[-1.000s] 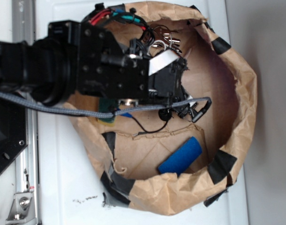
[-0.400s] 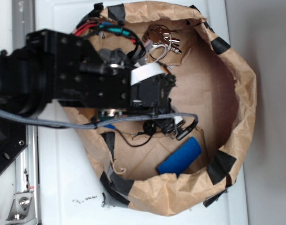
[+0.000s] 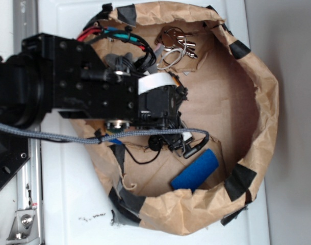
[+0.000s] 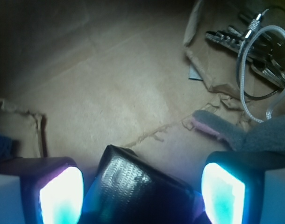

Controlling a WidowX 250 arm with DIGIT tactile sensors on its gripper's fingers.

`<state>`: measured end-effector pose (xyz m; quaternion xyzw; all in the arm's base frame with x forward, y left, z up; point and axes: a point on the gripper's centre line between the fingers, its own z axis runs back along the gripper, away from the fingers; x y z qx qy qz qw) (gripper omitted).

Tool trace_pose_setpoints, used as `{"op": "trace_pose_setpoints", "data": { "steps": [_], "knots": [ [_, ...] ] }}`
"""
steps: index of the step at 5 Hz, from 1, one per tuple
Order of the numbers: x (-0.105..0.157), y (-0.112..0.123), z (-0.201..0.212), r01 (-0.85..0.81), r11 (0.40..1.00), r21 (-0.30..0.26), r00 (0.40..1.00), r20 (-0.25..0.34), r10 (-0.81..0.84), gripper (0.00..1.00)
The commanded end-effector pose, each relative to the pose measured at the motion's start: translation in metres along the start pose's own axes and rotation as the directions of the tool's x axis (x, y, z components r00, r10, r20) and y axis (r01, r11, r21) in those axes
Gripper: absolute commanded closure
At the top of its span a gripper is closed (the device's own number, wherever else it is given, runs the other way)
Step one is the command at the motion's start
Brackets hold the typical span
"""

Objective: Grab the black box.

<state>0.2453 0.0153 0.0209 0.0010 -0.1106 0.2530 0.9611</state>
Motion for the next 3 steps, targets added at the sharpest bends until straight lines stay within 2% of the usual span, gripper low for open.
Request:
{"op": "trace_pose_setpoints", "data": {
  "steps": [1, 3],
  "knots": [
    [0.010, 0.008, 0.014, 0.015, 0.999, -0.040, 1.000, 0.011, -0.014, 0.00],
    [0.027, 0.001, 0.029, -0.089, 0.990, -0.108, 0.990, 0.097, 0.100, 0.00]
  ]
}}
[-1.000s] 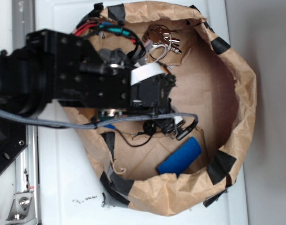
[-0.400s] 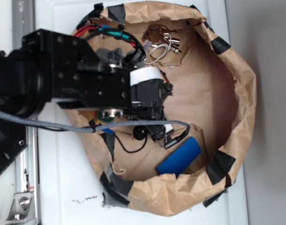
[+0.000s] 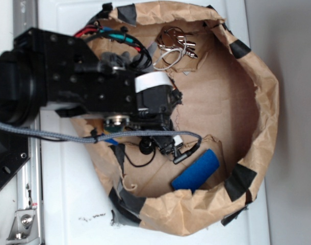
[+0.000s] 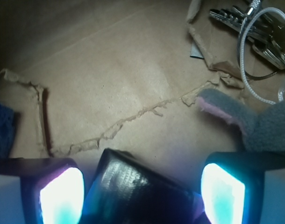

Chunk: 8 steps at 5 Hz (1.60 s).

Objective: Grab the black box.

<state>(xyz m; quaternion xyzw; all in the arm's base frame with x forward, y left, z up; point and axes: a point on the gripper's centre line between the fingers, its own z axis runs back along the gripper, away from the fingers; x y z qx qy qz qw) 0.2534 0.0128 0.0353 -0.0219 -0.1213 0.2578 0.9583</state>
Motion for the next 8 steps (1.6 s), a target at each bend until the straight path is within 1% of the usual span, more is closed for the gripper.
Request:
{"op": "trace_pose_setpoints", "data": {
  "steps": [1, 2, 3, 4, 5, 6, 7, 8],
  "knots": [
    [0.023, 0.004, 0.025, -0.143, 0.986, -0.081, 0.985, 0.087, 0.150, 0.00],
    [0.031, -0.005, 0.031, -0.174, 0.981, -0.083, 0.981, 0.071, 0.180, 0.00],
    [0.034, -0.007, 0.037, -0.171, 0.981, -0.093, 0.982, 0.061, 0.177, 0.00],
    [0.031, 0.005, 0.041, -0.024, 0.998, -0.065, 1.000, -0.017, 0.023, 0.00],
    [0.030, 0.022, 0.043, 0.108, 0.994, -0.014, 0.992, -0.062, -0.109, 0.00],
    [0.032, 0.032, 0.044, 0.185, 0.982, 0.025, 0.980, -0.075, -0.182, 0.00],
    [0.034, 0.032, 0.040, 0.236, 0.971, 0.027, 0.970, -0.070, -0.234, 0.00],
    [0.031, 0.036, 0.034, 0.299, 0.953, 0.040, 0.952, -0.079, -0.296, 0.00]
  ]
}}
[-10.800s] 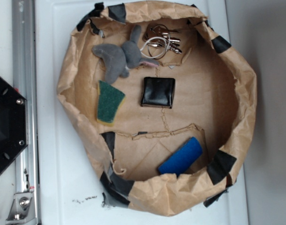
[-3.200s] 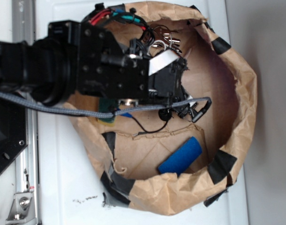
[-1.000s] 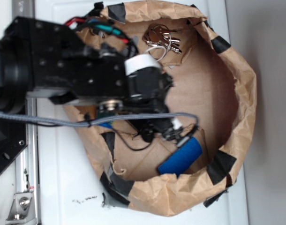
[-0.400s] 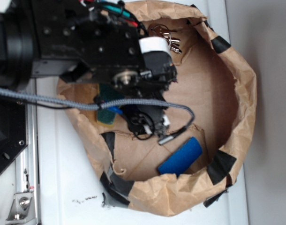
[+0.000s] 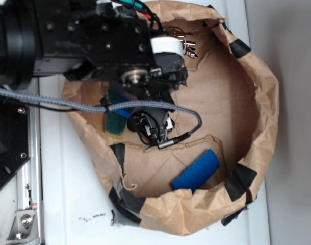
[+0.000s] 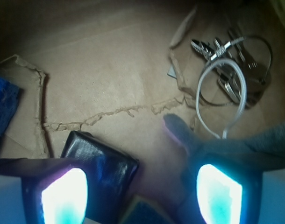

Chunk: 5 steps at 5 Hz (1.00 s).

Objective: Grab the black box.

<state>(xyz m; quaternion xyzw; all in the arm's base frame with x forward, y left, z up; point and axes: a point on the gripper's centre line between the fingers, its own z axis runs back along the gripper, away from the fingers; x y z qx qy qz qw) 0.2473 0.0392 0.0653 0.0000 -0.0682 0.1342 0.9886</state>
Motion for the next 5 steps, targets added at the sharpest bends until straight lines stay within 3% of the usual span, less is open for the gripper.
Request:
{"op": "trace_pose_setpoints", "data": {
  "steps": [1, 3, 5],
  "knots": [
    [0.008, 0.017, -0.001, 0.026, 0.999, 0.024, 0.999, 0.044, -0.027, 0.00],
    [0.010, 0.001, -0.027, -0.051, 0.997, 0.051, 0.994, 0.098, 0.046, 0.00],
    [-0.006, -0.018, -0.048, 0.009, 0.998, 0.059, 0.999, 0.051, -0.012, 0.00]
  ]
}}
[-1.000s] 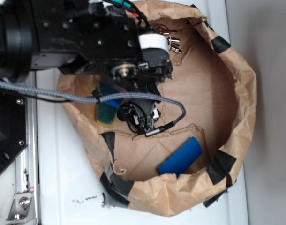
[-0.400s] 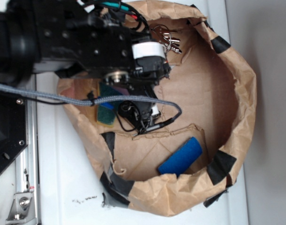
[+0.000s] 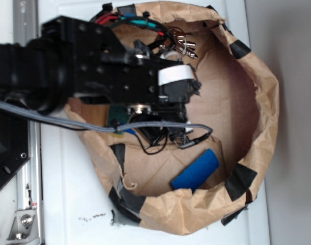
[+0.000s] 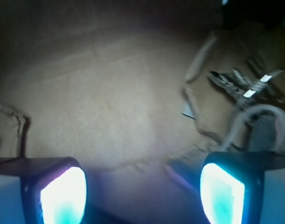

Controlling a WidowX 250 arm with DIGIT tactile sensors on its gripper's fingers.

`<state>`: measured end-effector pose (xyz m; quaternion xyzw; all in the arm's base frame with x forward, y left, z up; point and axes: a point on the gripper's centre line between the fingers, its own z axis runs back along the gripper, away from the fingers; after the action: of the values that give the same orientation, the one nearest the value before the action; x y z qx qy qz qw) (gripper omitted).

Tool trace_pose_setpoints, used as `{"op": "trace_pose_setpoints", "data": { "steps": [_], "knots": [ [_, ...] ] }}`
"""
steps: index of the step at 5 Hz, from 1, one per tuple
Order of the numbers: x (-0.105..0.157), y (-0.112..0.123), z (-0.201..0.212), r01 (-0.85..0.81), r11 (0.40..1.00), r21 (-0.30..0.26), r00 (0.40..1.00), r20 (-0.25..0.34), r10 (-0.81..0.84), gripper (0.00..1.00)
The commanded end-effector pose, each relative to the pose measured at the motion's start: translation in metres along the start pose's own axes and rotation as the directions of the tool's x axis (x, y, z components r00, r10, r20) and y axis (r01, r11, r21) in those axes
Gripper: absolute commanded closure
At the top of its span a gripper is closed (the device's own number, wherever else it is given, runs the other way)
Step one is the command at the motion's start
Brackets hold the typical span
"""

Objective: Grab the black box.

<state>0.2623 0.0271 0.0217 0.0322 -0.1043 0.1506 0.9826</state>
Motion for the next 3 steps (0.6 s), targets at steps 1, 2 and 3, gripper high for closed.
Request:
{"op": "trace_pose_setpoints", "data": {
  "steps": [1, 2, 3],
  "knots": [
    [-0.018, -0.007, -0.004, 0.064, 0.998, 0.002, 0.998, -0.026, -0.064, 0.00],
    [-0.022, -0.007, -0.002, 0.077, 0.997, -0.008, 0.997, -0.021, -0.077, 0.00],
    [-0.025, -0.005, 0.006, 0.081, 0.996, -0.037, 0.996, -0.034, -0.083, 0.00]
  ]
}}
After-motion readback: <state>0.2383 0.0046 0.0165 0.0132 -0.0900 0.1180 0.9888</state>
